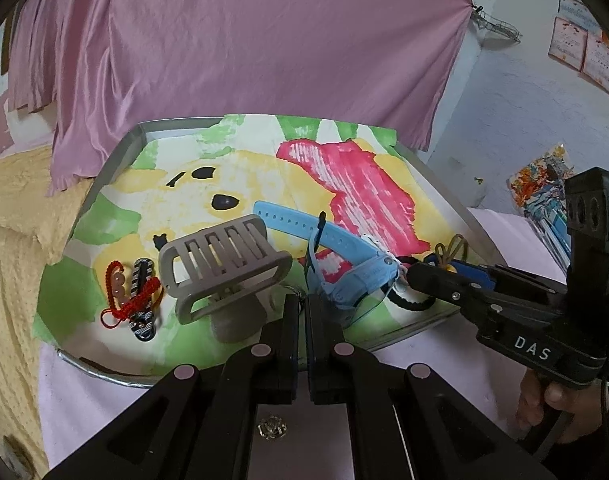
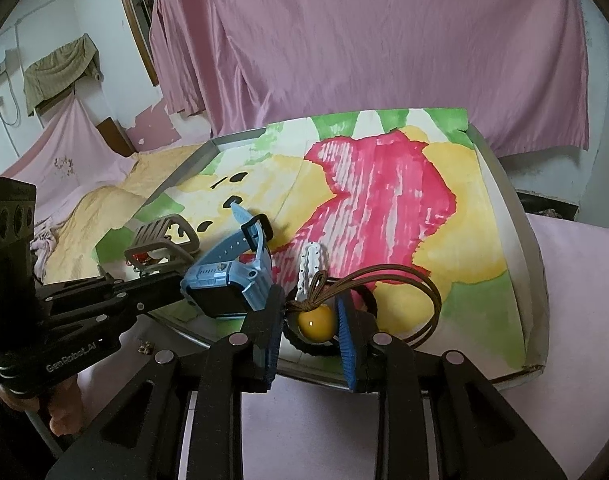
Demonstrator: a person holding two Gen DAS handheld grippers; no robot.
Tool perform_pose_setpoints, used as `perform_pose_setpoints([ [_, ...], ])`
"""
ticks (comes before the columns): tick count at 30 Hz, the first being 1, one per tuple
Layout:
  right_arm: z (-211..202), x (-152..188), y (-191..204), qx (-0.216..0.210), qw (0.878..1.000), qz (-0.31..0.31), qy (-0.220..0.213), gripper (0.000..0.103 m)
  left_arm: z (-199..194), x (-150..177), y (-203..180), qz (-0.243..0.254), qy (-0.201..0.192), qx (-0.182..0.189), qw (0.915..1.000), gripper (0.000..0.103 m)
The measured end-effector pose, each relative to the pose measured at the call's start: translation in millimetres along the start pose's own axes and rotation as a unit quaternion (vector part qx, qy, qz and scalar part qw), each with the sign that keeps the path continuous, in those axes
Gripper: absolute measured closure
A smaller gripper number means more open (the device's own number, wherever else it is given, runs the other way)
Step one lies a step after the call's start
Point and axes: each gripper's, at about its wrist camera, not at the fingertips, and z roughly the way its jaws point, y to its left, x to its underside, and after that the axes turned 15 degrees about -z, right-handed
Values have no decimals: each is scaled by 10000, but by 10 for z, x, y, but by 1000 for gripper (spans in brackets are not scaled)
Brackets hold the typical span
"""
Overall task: Organize jewelry
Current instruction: 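Open the right tool to drop the cord while the left tool releases the ring into the tray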
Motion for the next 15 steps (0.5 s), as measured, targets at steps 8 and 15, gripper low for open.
perform_pose_setpoints([
  [8, -134, 62, -4, 66, 9999, 90, -63, 63, -138, 46, 22, -89, -149, 73, 9998, 66],
  [15, -384, 166, -3, 174, 9983, 252, -486, 51, -322, 112, 46, -203, -405, 87, 9989, 46],
])
